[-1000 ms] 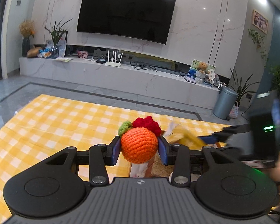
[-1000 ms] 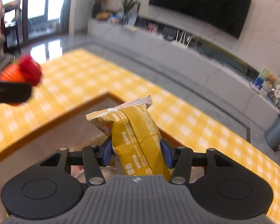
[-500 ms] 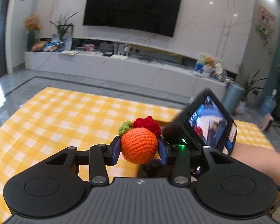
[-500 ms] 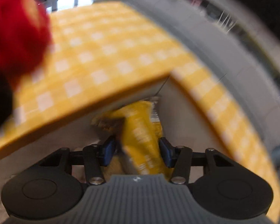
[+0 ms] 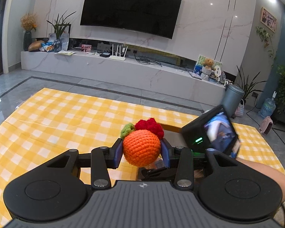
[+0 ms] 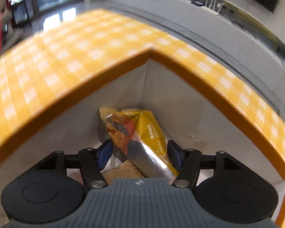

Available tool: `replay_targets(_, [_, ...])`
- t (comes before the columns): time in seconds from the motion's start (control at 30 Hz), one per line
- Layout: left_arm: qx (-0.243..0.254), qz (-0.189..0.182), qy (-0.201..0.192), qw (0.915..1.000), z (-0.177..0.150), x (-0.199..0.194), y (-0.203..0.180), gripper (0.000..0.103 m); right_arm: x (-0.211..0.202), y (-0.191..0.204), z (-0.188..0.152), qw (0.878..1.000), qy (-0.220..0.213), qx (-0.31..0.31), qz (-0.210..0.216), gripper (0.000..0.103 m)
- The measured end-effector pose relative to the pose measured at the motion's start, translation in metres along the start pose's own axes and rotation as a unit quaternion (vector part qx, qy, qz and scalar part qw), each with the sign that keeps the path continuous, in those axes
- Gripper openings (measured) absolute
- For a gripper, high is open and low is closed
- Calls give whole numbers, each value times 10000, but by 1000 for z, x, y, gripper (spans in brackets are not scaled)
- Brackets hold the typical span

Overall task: Organize soft objects
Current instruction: 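Open the right tool to drop the yellow packet into the box, then open the left tool to drop the orange ball into the box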

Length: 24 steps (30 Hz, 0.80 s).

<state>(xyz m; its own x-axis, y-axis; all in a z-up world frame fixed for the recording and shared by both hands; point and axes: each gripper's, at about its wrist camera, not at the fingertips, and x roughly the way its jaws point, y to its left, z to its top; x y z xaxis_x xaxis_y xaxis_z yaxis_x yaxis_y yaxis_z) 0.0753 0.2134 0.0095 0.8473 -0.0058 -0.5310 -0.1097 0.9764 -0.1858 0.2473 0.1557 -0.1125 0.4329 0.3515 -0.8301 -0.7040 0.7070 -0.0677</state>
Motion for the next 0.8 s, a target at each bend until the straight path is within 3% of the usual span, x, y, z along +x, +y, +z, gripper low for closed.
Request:
replay_targets(0.07, [30,-6,-13,10000,0,0,-2,47,-14,-8,-1,9995,-249,203,69,94])
replay_targets(0.1, [46,-22,-7,10000,0,0,-3,47,-23,-12,-2,9988,-401,293,38,96])
replay_targets(0.2, [125,-99,58,9999,-1,3,-8,47,-56,-22,-11,9957,-770,499,-107,96])
replay_targets(0.3, [98,-118,168,9997,-4,9,-13,47,-102,-31,-39,9833,-1541,794,-558,96])
replay_targets(0.37, [127,-143,338,9992,-9,16,-18,47,-125,-33,-58,9782,-1788,817,-668,96])
replay_targets(0.57, [134,-241,962,9950,-27,34,-33,47,-158,-28,-90,9716,-1971,775,-1058,96])
replay_targets(0.67, [266,-198,933,9951,-31,37,-40,47,-164,-32,-93,9689,-2009,898,-1128,96])
replay_targets(0.8, [332,-594,800,9945,-16,40,-57,47,-177,-39,-97,9615,-2151,903,-1453,93])
